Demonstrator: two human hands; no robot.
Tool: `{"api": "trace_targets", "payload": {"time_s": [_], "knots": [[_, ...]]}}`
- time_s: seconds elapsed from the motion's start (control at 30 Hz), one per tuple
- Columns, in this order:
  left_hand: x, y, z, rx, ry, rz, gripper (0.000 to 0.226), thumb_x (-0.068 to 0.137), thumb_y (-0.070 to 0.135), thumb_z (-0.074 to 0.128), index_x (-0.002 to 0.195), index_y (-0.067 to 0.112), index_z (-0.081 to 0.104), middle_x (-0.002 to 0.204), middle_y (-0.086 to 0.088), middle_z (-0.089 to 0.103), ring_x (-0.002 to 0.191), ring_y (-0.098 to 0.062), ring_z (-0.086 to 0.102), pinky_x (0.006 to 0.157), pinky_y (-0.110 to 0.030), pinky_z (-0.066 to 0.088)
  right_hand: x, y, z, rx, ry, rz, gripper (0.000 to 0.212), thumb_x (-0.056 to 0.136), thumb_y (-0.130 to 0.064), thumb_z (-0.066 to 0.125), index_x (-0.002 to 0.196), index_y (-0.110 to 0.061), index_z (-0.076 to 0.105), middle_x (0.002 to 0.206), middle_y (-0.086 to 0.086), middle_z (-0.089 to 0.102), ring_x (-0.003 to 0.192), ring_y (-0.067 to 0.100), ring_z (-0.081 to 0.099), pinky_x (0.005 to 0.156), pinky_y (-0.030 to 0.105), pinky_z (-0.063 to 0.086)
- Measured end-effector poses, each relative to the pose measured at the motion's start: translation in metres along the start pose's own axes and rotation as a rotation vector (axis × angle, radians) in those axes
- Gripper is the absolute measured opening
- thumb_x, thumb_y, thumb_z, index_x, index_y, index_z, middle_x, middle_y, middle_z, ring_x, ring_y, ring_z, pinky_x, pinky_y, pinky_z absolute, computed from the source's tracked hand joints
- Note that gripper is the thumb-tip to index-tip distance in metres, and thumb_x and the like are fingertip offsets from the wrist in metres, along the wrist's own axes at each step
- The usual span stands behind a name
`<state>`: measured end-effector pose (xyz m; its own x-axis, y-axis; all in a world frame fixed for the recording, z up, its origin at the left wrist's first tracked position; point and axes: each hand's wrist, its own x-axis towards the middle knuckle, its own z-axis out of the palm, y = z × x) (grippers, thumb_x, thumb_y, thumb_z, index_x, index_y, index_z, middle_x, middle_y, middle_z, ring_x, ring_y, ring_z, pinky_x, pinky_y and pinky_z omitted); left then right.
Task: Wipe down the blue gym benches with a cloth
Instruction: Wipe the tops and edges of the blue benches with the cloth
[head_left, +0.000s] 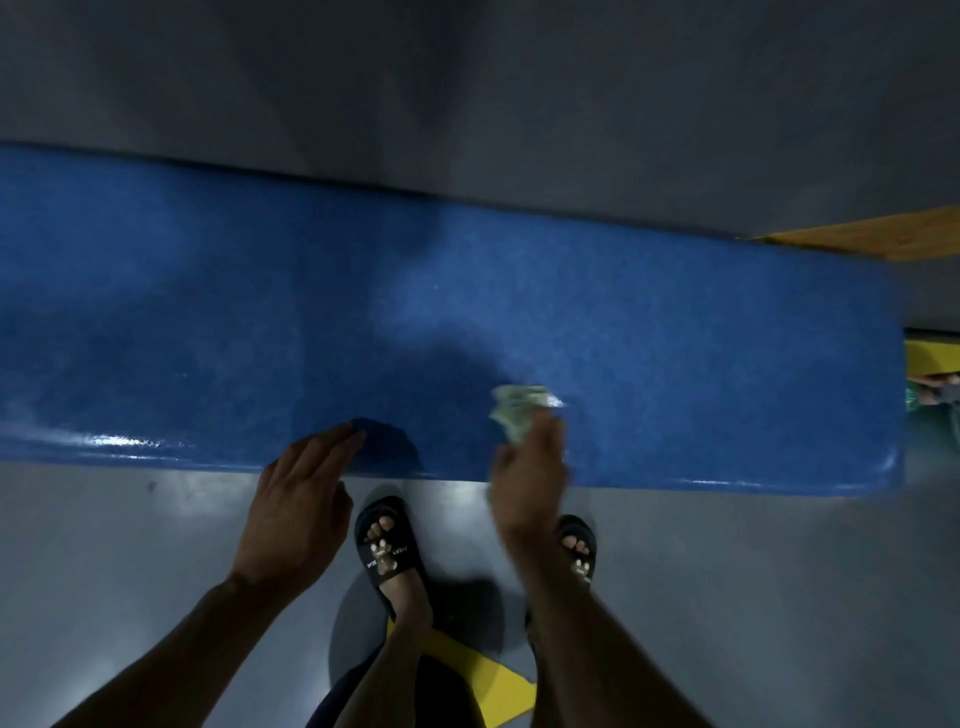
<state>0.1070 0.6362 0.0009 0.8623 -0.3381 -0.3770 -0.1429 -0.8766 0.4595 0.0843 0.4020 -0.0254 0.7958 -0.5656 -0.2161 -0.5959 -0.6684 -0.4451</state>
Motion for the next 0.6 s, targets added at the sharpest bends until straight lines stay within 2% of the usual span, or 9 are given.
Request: {"api": "trace_targets", "payload": {"time_s": [0.07,0.13,0.2,0.27,0.33,0.4,0.43,0.53,0.6], "knots": [[0.000,-0.002,-0.003,-0.001,0.006,-0.005,0.062,0.082,0.018,0.049,0.144,0.019,0.044,0.147,0.000,0.046,0.131,-0.023,0.042,0.104,-0.045,0.039,-0.019,-0.036,0.008,0.033,-0.160,-0.117,0.051,0.084,-0.003,0.058,0.133,-0.009,0.045,0.128,0.013,0.050,0.104,0.030,0.061,0.081,0.038,0.055],[0.002,-0.004,-0.005,0.000,0.010,-0.006,0.062,0.082,0.017,0.048,0.143,0.019,0.045,0.147,-0.001,0.047,0.130,-0.024,0.042,0.103,-0.046,0.040,-0.013,-0.035,-0.007,0.001,-0.302,-0.271,0.045,0.089,-0.007,0.054,0.133,-0.013,0.045,0.130,0.010,0.047,0.103,0.027,0.060,0.080,0.032,0.052],[0.004,-0.006,-0.007,-0.005,0.013,-0.009,0.061,0.082,0.017,0.048,0.143,0.019,0.045,0.146,-0.002,0.048,0.130,-0.025,0.043,0.104,-0.047,0.040,0.013,0.001,-0.029,-0.080,-0.294,-0.373,0.040,0.090,-0.014,0.051,0.130,-0.014,0.050,0.127,0.010,0.051,0.100,0.030,0.061,0.078,0.032,0.049],[0.005,-0.010,-0.009,-0.005,0.017,-0.012,0.060,0.083,0.018,0.047,0.143,0.018,0.045,0.145,-0.003,0.048,0.129,-0.026,0.043,0.104,-0.048,0.039,0.045,0.046,-0.060,-0.152,-0.214,-0.308,0.041,0.091,-0.029,0.042,0.128,-0.014,0.052,0.120,0.011,0.054,0.097,0.033,0.061,0.078,0.031,0.045],[0.006,-0.014,-0.009,0.001,0.014,-0.013,0.059,0.084,0.019,0.047,0.142,0.019,0.045,0.145,-0.003,0.048,0.129,-0.026,0.043,0.105,-0.047,0.038,0.074,0.090,-0.091,-0.202,-0.053,-0.110,0.052,0.086,-0.039,0.036,0.123,-0.007,0.055,0.112,0.020,0.054,0.091,0.039,0.059,0.075,0.035,0.045],[0.006,-0.018,-0.009,0.004,0.012,-0.022,0.059,0.084,0.019,0.047,0.142,0.019,0.044,0.146,-0.002,0.047,0.130,-0.026,0.042,0.106,-0.047,0.037,0.084,0.103,-0.107,-0.198,0.024,0.133,0.045,0.086,-0.031,0.044,0.117,-0.001,0.055,0.108,0.026,0.052,0.092,0.043,0.057,0.076,0.040,0.043],[0.006,-0.020,-0.009,0.001,0.010,-0.026,0.059,0.083,0.019,0.047,0.142,0.019,0.045,0.146,-0.002,0.047,0.131,-0.025,0.042,0.107,-0.047,0.037,0.082,0.095,-0.102,-0.199,0.050,0.196,0.038,0.088,-0.023,0.046,0.117,0.000,0.054,0.109,0.027,0.051,0.093,0.044,0.056,0.077,0.042,0.043],[0.004,-0.021,-0.010,-0.015,0.012,-0.030,0.061,0.082,0.017,0.049,0.142,0.019,0.045,0.147,-0.001,0.047,0.132,-0.026,0.042,0.106,-0.050,0.039,0.049,0.033,-0.047,-0.136,0.037,0.121,0.041,0.089,-0.014,0.044,0.127,-0.003,0.050,0.115,0.020,0.053,0.097,0.038,0.056,0.078,0.040,0.043],[0.004,-0.020,-0.011,-0.004,0.003,-0.024,0.062,0.081,0.017,0.050,0.142,0.018,0.045,0.147,-0.001,0.047,0.133,-0.026,0.042,0.106,-0.050,0.039,0.014,-0.024,-0.004,-0.077,-0.055,0.057,0.041,0.090,-0.009,0.052,0.130,-0.009,0.045,0.118,0.013,0.053,0.097,0.029,0.058,0.077,0.037,0.048]]}}
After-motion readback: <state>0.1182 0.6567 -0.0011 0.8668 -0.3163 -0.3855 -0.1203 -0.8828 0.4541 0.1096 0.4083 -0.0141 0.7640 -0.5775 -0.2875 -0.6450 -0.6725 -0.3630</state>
